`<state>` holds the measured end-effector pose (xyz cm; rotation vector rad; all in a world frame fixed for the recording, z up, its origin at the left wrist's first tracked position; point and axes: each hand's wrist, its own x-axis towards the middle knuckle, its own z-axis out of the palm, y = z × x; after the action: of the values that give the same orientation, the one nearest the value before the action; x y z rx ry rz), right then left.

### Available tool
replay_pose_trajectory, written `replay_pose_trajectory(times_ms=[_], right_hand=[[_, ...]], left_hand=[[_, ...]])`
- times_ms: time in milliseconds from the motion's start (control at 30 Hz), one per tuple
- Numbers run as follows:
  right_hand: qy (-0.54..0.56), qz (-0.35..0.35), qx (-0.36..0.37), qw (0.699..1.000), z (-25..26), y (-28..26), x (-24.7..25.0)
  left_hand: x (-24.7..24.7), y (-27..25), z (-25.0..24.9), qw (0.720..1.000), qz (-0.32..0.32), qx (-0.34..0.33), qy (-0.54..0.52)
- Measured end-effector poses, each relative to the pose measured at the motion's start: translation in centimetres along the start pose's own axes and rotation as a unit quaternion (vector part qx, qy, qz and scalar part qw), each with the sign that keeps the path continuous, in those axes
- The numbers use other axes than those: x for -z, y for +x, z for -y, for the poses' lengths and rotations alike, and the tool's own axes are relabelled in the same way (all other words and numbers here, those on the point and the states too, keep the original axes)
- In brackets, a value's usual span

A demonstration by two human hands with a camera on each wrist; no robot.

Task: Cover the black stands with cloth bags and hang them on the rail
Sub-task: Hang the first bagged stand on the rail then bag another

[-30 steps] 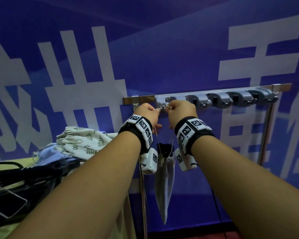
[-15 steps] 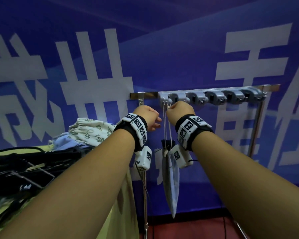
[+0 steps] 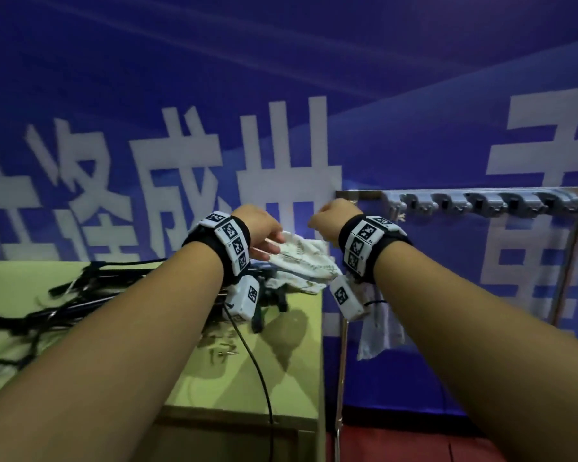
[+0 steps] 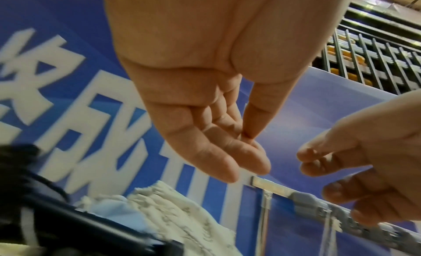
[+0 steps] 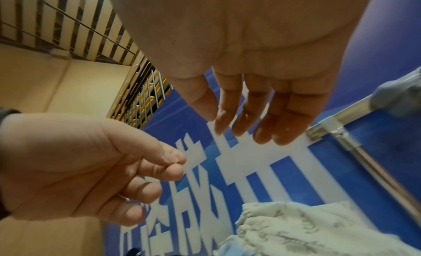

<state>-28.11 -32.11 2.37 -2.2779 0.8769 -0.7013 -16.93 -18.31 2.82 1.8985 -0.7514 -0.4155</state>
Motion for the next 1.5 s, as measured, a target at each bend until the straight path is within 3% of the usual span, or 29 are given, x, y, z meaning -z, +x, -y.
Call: replay_pose_trajectory(times_ms=[267, 467, 633, 967, 1167, 1333, 1433, 1500], right_hand=[[-0.096, 0.134, 0.106, 0.981, 9.1, -2.5, -7.4], [-0.178, 0.176, 0.136, 0.958, 12.0, -3.3, -13.4], [-0.197, 0.174, 0.153, 0.953, 13.7, -2.0, -18.6], [-0.344, 0.19, 0.133, 0.91, 13.9, 2.3, -23.8], [-0.239, 0.175, 0.101, 0.95, 13.2, 3.6, -24.4], [-0.222, 0.188, 0.086, 0.953, 13.5, 3.6, -23.8], [-0.082, 0.177, 0.019, 0.981, 14.1, 5.4, -22.2], [0.006, 0.188, -0.019, 0.982, 13.8, 7.2, -20.9]], left_hand=[[12.5, -2.2, 6.9, 0.991, -0.103, 0.081, 0.012], [18.3, -3.4, 13.4, 0.977, -0.154, 0.149, -0.01], [19.8, -3.0, 17.2, 0.97, -0.149, 0.185, -0.055], [17.3, 0.4, 19.6, 0.962, -0.106, 0.2, -0.155], [17.1, 1.8, 19.9, 0.957, -0.129, 0.207, -0.16], [17.2, 2.5, 20.2, 0.95, -0.161, 0.203, -0.175], [17.4, 3.3, 20.1, 0.954, -0.167, 0.187, -0.165], [17.8, 3.9, 19.9, 0.956, -0.175, 0.176, -0.156]])
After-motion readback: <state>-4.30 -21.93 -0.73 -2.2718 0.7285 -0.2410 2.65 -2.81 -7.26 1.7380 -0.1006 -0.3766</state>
